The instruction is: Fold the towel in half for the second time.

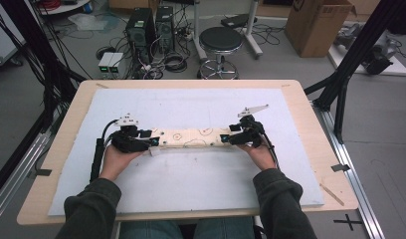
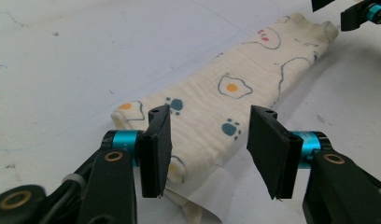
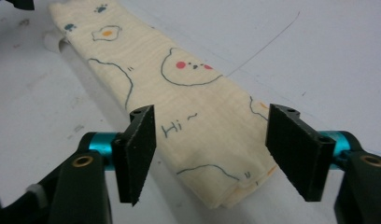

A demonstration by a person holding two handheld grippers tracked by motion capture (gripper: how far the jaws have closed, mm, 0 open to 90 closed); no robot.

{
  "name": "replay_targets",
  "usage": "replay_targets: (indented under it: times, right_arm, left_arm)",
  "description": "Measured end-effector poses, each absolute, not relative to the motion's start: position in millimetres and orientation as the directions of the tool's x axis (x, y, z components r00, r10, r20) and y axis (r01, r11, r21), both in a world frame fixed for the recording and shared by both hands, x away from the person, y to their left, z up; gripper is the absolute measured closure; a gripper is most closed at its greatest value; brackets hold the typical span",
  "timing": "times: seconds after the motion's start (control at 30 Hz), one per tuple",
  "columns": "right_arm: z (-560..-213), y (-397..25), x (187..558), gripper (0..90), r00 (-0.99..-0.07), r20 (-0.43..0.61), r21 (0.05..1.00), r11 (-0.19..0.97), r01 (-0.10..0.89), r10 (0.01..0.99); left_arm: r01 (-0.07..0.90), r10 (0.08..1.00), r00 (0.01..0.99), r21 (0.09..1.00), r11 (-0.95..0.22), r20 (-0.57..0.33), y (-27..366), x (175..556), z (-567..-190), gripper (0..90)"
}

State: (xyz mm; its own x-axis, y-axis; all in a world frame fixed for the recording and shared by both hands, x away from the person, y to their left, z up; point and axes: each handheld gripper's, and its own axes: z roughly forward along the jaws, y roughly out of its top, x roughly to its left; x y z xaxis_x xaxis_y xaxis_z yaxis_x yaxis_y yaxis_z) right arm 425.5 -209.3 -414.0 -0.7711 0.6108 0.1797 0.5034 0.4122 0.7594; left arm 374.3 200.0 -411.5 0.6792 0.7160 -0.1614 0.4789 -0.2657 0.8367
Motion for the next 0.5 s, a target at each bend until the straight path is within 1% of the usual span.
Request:
replay_targets:
  times: [0.27, 0.5]
  right_arm:
    - [-406.1, -212.5, 418.0, 20.6, -0.766, 0.200, 0.774, 0.380, 0.506, 0.611]
    - [-400.5, -214.9, 412.3, 18.3, -0.760, 0.203, 0.776, 0.371, 0.509, 0.617]
  left_arm:
    - [0.457, 0.700, 0.695, 0.853, -0.253, -0.164, 201.0, 364.9, -402.8, 42.5]
    - [0.448, 0.690, 0.707, 0.855, -0.263, -0.158, 204.4, 359.2, -398.5, 37.6]
